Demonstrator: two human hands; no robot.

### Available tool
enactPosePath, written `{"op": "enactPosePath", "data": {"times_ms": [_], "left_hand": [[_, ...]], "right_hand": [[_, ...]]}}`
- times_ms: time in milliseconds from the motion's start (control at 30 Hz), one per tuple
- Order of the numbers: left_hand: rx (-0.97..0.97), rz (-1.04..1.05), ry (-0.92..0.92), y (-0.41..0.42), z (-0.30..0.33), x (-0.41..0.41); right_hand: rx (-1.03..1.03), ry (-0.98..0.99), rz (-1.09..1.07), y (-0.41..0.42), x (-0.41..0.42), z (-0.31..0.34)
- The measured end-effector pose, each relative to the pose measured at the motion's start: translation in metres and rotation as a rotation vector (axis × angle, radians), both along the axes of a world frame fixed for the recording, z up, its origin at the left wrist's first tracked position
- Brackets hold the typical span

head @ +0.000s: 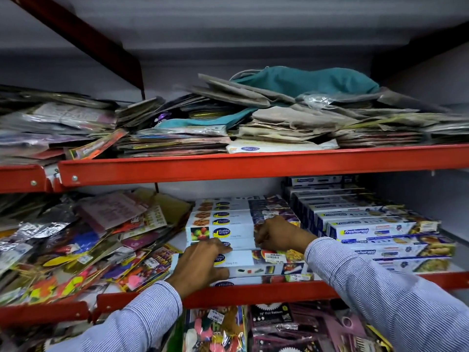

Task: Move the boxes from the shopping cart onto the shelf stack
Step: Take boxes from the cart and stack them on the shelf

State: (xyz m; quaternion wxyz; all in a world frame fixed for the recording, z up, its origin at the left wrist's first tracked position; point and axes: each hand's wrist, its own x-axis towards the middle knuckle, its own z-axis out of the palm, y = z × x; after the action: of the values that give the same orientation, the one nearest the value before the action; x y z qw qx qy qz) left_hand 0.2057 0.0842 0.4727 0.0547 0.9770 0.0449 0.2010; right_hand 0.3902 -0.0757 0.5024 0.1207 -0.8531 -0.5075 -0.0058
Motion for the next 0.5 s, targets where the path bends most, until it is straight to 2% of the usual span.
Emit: {"op": "enactPosePath", "data": {"times_ms": [133,300,500], "left_hand": [[0.023,0.000,-0.025,-0.003,-0.012,0.011],[0.128,0.001,-0.090,-0.001,-0.034,0.013],[0.036,-0.019,-0.105,-0.004,-0.041,0.016]], "right_hand": [[0.111,0.016,-0.008,-0.016,-0.006,-0.008],[0.219,-0.081,-0.019,-0.021,-0.017,-0.038],[0.344,-0.115,-0.052,-0.028,-0.026,-0.055]]}}
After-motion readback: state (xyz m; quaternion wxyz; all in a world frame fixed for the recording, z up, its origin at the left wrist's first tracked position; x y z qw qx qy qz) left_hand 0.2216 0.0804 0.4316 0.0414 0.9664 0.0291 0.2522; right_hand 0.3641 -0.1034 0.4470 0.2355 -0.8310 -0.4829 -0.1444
